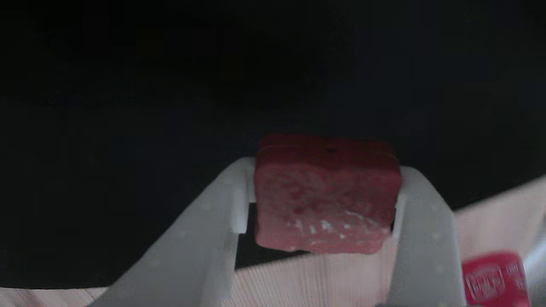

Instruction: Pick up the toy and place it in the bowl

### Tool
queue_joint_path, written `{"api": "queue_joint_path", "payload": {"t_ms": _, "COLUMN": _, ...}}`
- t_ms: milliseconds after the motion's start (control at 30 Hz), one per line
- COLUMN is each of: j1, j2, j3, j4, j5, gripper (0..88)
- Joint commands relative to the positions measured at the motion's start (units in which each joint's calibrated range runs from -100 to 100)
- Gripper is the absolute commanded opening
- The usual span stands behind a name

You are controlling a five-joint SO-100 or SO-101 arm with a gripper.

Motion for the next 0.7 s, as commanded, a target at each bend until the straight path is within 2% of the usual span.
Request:
{"api": "queue_joint_path", "payload": {"t_ms": 0, "j1": -1.75, "j2": -9.82, "j3": -1.2, "j4": -1.73, "j5": -4.29, "gripper": 2.2}}
{"api": "queue_joint_path", "payload": {"t_ms": 367, "j1": -10.95, "j2": -23.41, "j3": 0.06, "j4": -2.83, "j5": -9.97, "gripper": 2.2}}
{"api": "queue_joint_path", "payload": {"t_ms": 533, "j1": -18.39, "j2": -32.91, "j3": 17.28, "j4": -14.09, "j5": -11.23, "gripper": 2.2}}
{"api": "queue_joint_path", "payload": {"t_ms": 667, "j1": -26.17, "j2": -46.08, "j3": 38.91, "j4": -24.42, "j5": -13.89, "gripper": 2.2}}
